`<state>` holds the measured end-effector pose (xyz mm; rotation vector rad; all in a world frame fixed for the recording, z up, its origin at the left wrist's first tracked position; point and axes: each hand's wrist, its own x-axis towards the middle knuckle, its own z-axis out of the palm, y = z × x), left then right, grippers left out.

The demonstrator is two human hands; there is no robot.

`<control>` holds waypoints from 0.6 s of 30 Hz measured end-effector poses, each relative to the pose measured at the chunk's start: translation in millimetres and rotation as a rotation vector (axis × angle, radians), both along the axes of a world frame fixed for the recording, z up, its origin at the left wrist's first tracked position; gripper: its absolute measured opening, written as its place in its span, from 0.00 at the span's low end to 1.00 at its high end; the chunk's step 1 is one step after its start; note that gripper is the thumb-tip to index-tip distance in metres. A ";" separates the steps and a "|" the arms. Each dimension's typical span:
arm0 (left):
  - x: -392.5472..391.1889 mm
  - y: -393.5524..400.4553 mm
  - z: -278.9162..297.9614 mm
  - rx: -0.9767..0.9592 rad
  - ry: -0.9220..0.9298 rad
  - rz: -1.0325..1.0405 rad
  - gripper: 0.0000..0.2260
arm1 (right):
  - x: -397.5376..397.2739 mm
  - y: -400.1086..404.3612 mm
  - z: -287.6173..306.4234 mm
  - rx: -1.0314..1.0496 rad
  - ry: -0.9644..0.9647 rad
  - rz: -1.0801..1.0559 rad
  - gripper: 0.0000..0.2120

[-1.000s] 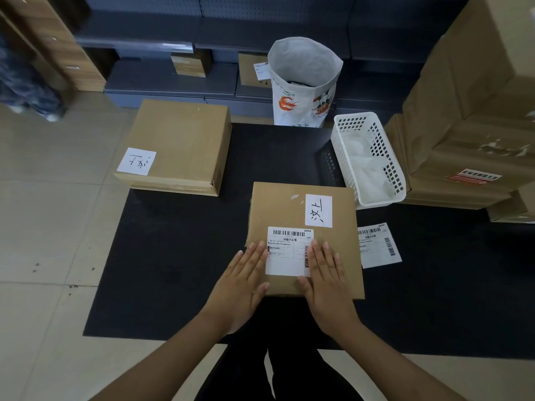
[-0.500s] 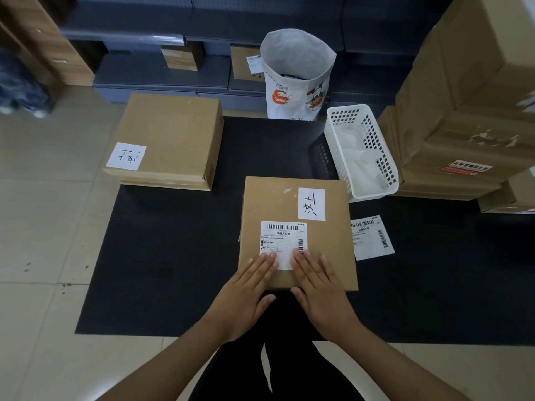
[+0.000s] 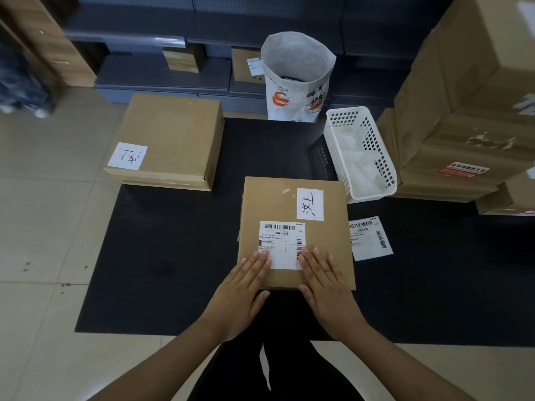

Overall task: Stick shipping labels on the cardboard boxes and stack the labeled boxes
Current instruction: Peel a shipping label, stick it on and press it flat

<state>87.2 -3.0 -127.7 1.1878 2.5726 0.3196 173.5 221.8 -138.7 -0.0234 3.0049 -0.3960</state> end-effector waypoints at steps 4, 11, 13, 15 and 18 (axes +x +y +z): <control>1.8 0.4 0.0 0.039 -0.041 0.019 0.27 | -0.6 -1.9 1.7 -0.019 -0.012 0.009 0.27; -14.3 6.0 10.2 0.224 -0.128 0.349 0.29 | -0.7 9.3 12.3 -0.166 0.086 -0.390 0.32; -17.7 11.0 9.2 0.283 -0.250 0.479 0.30 | -2.2 11.8 15.6 -0.227 0.121 -0.565 0.32; -18.0 16.1 7.4 0.350 -0.428 0.644 0.32 | -4.2 12.3 16.8 -0.245 0.143 -0.770 0.31; -16.0 18.3 2.9 0.408 -0.629 0.824 0.34 | -6.6 11.0 11.9 -0.369 0.063 -0.942 0.30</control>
